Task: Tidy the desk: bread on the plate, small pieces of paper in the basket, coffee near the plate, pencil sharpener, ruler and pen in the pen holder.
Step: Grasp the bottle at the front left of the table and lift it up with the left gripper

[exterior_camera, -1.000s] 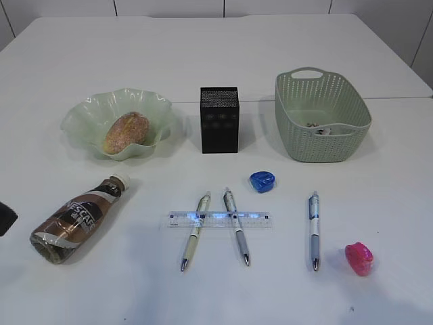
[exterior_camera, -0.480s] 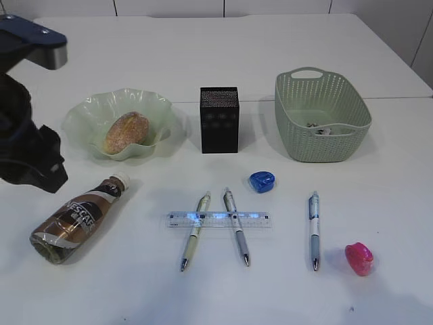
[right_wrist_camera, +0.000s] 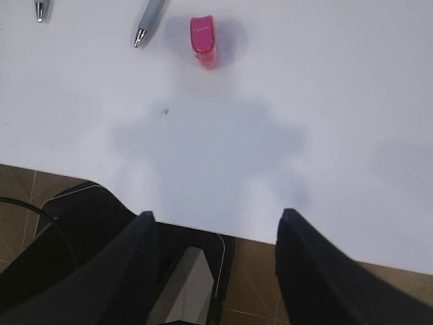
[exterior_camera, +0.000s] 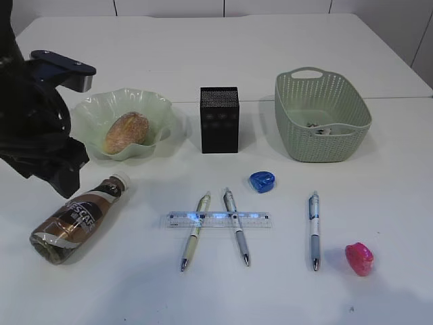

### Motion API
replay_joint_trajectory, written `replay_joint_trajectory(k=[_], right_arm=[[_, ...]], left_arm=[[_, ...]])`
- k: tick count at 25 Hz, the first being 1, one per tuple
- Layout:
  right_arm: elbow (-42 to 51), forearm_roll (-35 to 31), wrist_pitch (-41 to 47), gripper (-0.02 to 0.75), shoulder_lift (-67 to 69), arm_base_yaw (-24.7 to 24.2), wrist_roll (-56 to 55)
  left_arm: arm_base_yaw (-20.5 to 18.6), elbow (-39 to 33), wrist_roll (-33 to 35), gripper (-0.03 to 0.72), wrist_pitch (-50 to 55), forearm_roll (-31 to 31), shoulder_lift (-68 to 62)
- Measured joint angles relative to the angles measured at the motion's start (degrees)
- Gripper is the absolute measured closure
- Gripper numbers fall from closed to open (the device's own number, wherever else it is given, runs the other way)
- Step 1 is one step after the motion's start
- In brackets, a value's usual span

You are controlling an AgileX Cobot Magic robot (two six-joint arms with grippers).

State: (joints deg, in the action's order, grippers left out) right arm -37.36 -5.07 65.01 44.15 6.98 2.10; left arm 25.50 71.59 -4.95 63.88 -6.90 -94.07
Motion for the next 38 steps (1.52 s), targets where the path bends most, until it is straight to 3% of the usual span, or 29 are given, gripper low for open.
replay_joint_trajectory(k=[15,29,38], right_arm=[[0.00,-0.11,-0.96,0.297,0.00,0.00,0.00],[0.00,-0.23,-0.99,0.297,0.09,0.00,-0.04],[0.00,-0.50,-0.99,0.297,0.09,0.00,-0.04]], left_arm=[[-1.21,15.18,3.94,0.146,5.43,2.75,-15.98],[-5.46,16.44,7.61,0.159,3.96,5.57,-23.92],[-5.72,18.62,8.78,0.160,1.19,6.16,-26.32]])
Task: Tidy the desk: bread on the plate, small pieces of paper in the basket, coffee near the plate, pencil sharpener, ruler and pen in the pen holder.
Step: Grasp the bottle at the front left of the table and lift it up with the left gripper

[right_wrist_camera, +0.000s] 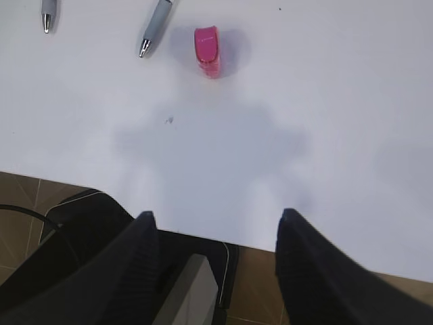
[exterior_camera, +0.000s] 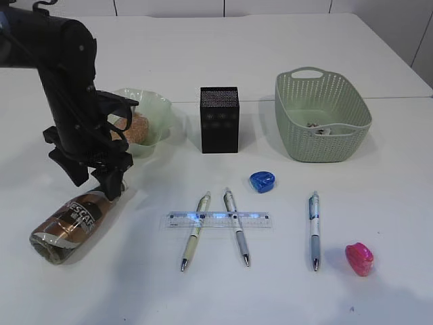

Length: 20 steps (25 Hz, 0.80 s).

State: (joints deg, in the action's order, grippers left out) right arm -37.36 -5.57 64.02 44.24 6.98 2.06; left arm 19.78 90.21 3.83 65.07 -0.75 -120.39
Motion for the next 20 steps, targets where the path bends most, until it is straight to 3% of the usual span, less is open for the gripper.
replay_joint_trajectory(k=[6,20], right_arm=[[0.00,0.00,-0.11,0.297,0.00,0.00,-0.10],[0.00,0.00,-0.11,0.297,0.00,0.00,-0.10]], left_arm=[[0.00,3.28,0.12,0.160,0.36,0.00,-3.38],[0.00,3.60,0.16,0.161,0.98,-0.44,-4.85]])
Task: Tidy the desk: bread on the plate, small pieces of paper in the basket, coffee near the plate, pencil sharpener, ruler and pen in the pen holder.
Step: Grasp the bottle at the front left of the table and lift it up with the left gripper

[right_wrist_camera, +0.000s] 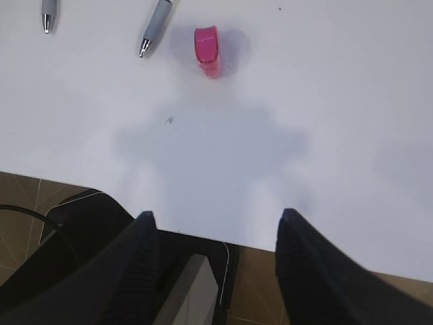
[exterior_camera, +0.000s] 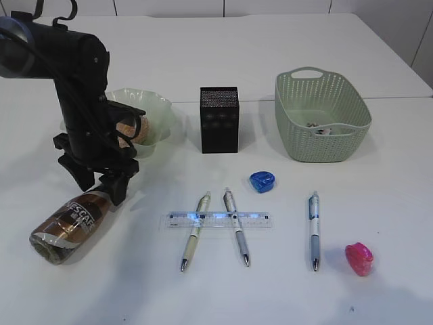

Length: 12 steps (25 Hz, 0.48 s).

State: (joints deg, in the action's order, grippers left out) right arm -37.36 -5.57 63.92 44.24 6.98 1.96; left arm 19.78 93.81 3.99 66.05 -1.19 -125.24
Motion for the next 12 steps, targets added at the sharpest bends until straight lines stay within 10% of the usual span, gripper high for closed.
replay_joint_trajectory(k=[12], right_arm=[[0.00,-0.09,0.00,0.297,0.00,0.00,0.00]], left_arm=[[0.00,0.09,0.09,0.179,-0.10,0.00,-1.64]])
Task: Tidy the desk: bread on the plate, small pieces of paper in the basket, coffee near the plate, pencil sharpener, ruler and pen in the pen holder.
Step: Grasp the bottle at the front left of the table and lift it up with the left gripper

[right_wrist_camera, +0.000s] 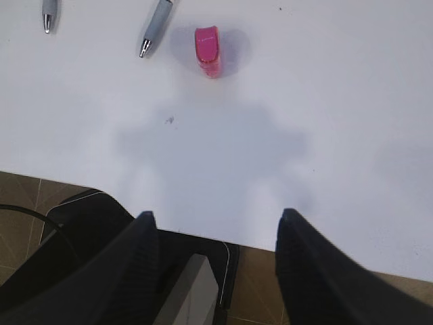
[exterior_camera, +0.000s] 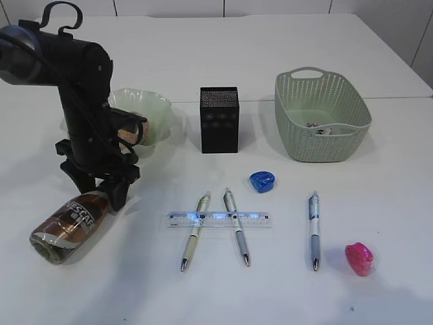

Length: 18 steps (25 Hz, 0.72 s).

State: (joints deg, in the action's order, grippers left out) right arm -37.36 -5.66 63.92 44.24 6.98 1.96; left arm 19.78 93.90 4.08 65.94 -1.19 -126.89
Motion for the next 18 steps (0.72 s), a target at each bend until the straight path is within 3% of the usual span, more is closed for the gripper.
replay_joint_trajectory(k=[7,15,18], right_arm=[[0.00,-0.04,0.00,0.297,0.00,0.00,0.00],[0.00,-0.13,0.00,0.297,0.00,0.00,0.00],[0.00,-0.13,0.00,0.297,0.00,0.00,0.00]], left_arm=[[0.00,0.00,0.00,0.239,0.00,0.00,-0.84],[0.00,0.00,0.00,0.410,0.19,-0.11,-0.84],[0.00,0.00,0.00,0.421,0.45,-0.11,-0.84]])
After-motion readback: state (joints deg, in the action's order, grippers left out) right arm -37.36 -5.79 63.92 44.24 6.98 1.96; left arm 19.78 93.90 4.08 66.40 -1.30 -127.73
